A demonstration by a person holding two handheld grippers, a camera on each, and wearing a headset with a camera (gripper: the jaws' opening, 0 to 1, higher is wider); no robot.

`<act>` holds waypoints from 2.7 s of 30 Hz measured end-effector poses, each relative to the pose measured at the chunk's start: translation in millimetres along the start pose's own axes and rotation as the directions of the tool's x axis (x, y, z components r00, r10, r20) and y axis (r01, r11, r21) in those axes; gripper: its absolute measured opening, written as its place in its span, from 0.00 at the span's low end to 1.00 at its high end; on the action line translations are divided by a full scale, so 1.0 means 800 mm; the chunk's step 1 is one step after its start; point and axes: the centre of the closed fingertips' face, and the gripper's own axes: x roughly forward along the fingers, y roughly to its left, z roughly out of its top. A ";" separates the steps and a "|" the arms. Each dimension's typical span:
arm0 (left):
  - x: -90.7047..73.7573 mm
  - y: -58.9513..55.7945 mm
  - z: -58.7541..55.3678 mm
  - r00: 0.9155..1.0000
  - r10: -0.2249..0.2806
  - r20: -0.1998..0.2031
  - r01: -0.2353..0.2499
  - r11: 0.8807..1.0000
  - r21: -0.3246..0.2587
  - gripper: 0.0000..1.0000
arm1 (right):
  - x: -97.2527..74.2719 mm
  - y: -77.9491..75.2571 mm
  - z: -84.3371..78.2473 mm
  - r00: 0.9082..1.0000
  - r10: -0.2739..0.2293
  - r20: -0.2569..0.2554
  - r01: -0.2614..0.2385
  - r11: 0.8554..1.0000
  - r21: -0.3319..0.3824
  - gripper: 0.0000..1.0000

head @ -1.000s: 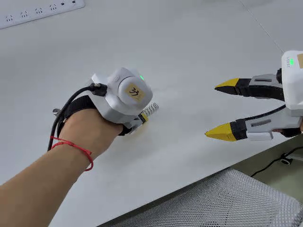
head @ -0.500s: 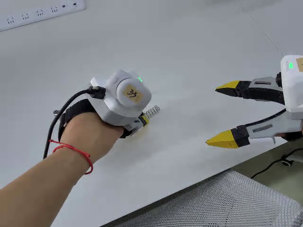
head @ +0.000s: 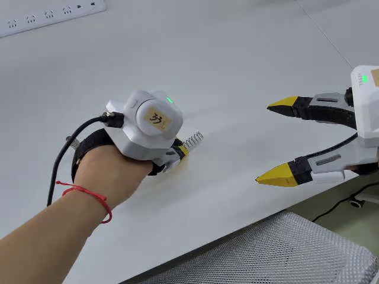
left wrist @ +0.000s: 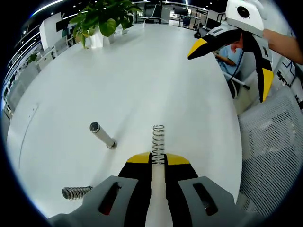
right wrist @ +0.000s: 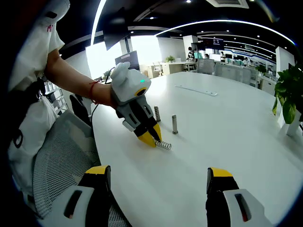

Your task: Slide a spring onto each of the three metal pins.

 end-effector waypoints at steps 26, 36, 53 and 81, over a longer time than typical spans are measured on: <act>-0.089 -0.034 0.064 0.950 -0.072 0.304 0.085 0.996 -0.031 0.05 | 0.003 0.021 0.089 0.989 0.117 0.086 -0.117 0.993 -0.003 0.65; -0.142 -0.047 0.101 0.903 -0.108 0.416 0.097 0.994 0.046 0.06 | -0.006 0.048 0.148 0.971 0.228 0.075 -0.223 0.972 -0.069 0.49; -0.217 -0.073 0.118 0.858 -0.165 0.487 0.088 0.980 0.177 0.06 | -0.007 0.094 0.203 0.898 0.431 -0.094 -0.441 0.873 -0.210 0.26; -0.223 -0.074 0.132 0.825 -0.166 0.541 0.076 0.980 0.184 0.06 | 0.000 0.119 0.210 0.849 0.484 -0.211 -0.526 0.807 -0.267 0.07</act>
